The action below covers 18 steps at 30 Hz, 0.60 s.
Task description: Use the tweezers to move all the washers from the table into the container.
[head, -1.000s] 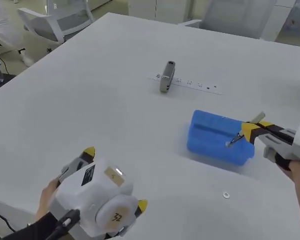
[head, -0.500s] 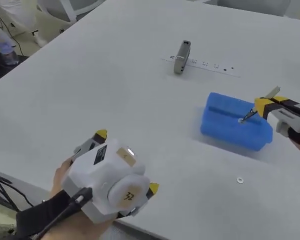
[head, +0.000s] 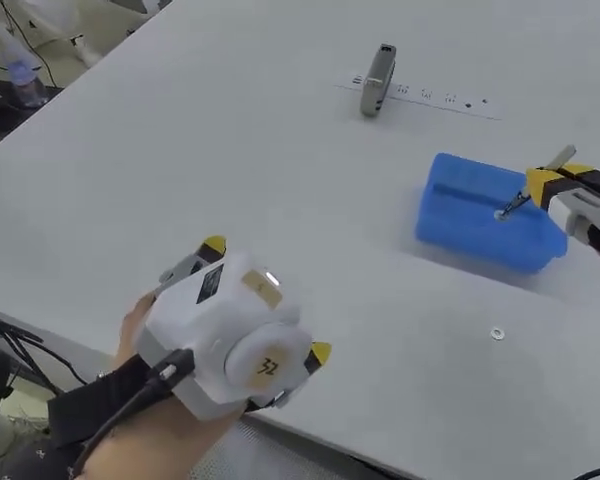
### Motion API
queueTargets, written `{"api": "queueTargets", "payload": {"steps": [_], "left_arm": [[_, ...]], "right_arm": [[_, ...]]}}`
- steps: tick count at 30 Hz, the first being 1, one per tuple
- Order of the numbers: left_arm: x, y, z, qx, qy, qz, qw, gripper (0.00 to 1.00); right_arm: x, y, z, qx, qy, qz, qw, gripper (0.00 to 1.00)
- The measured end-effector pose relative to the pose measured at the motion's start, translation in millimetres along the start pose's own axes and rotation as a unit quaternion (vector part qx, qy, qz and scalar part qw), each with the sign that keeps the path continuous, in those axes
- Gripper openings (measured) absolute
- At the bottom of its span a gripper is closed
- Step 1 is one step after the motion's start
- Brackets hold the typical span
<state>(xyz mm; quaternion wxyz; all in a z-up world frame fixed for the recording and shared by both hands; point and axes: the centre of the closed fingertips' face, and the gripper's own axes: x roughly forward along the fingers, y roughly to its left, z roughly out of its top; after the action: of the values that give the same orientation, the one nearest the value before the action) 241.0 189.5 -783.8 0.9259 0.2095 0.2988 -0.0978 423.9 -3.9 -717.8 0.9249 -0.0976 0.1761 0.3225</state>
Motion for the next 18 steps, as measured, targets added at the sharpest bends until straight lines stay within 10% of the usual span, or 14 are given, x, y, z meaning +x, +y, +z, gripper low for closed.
{"api": "queueTargets", "payload": {"steps": [18], "left_arm": [[1.7, -2.5, -4.2, 0.009, 0.013, -0.004, 0.9999, 0.91]], "right_arm": [[24.4, -6.5, -37.9, 0.001, 0.037, 0.0, 0.9993, 0.0]]}}
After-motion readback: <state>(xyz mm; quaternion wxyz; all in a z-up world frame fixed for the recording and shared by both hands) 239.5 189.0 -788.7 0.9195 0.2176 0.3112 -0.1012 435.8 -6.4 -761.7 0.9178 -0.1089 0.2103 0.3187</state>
